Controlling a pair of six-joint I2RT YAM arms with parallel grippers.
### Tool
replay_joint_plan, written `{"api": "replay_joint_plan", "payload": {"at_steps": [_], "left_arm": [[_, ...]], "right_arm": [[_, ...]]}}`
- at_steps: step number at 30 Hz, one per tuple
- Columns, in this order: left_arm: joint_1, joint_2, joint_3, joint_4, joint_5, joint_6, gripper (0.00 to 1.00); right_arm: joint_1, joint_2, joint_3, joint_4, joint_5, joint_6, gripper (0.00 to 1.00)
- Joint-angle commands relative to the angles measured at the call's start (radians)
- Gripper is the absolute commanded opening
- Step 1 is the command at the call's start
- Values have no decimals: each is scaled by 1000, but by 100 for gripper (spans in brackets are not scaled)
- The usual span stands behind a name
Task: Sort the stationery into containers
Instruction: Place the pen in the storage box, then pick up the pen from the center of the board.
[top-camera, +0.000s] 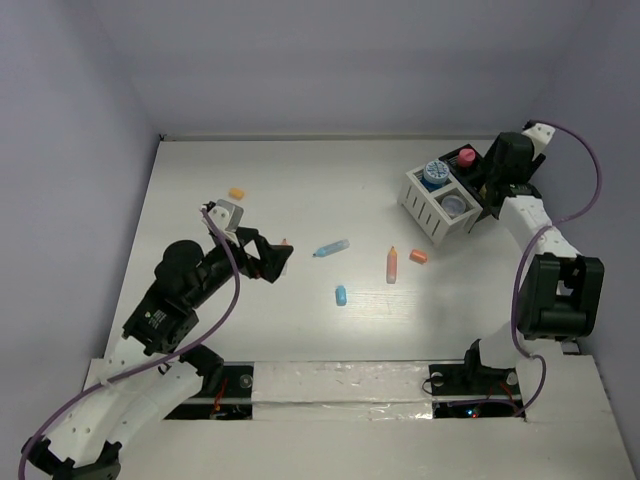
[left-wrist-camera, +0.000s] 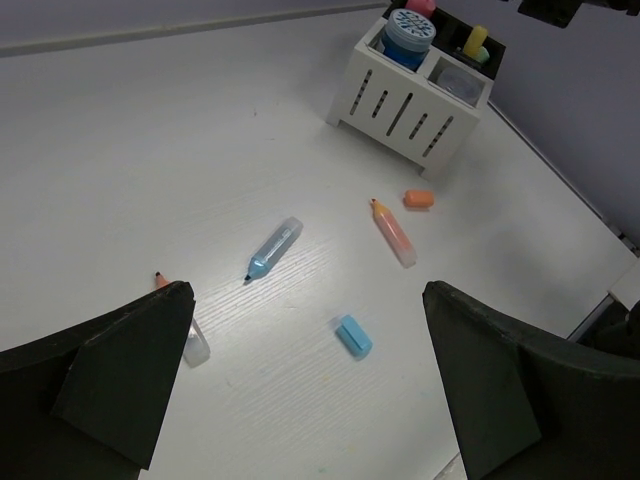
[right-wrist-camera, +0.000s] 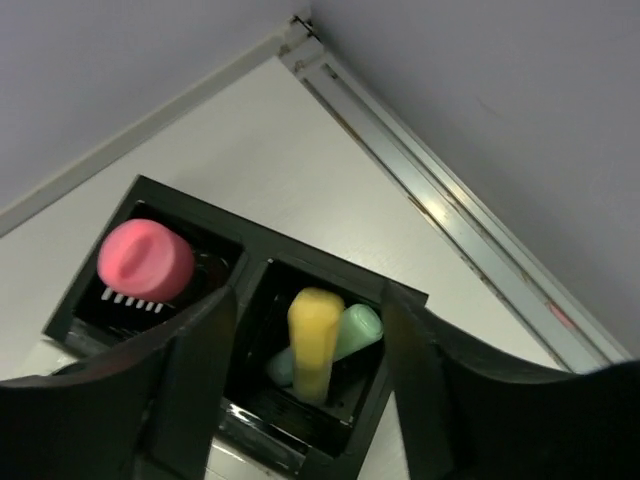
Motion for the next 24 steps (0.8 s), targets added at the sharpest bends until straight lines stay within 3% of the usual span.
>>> {"api": "replay_joint_plan", "payload": {"at_steps": [1,6,7,12,14,17,24], "left_arm": [[1,4,8,23,-13,10,99],[1,11,9,23,-21,10,99],[1,13,8,23,-19,12,99],[1,30,9,20,-34,10,99],[1,31,11,18,-47,10,99],[1,25,14,12,-83,9,99],[11,7,14,8,-188,-2,99]], "right_arm": [[-5,-63,94,-24,-77,28,74],[46,-148,77,-21,-295,-11,80],[89,-149,80,-25,-409,-60,79],[343,-139,107,-99,-670,-327,79],[455,-78,156,-238,-839,-433,79],[531,21,284,-447,-883,-527,80],[597,248,385,-630,-815,-620,84]]}}
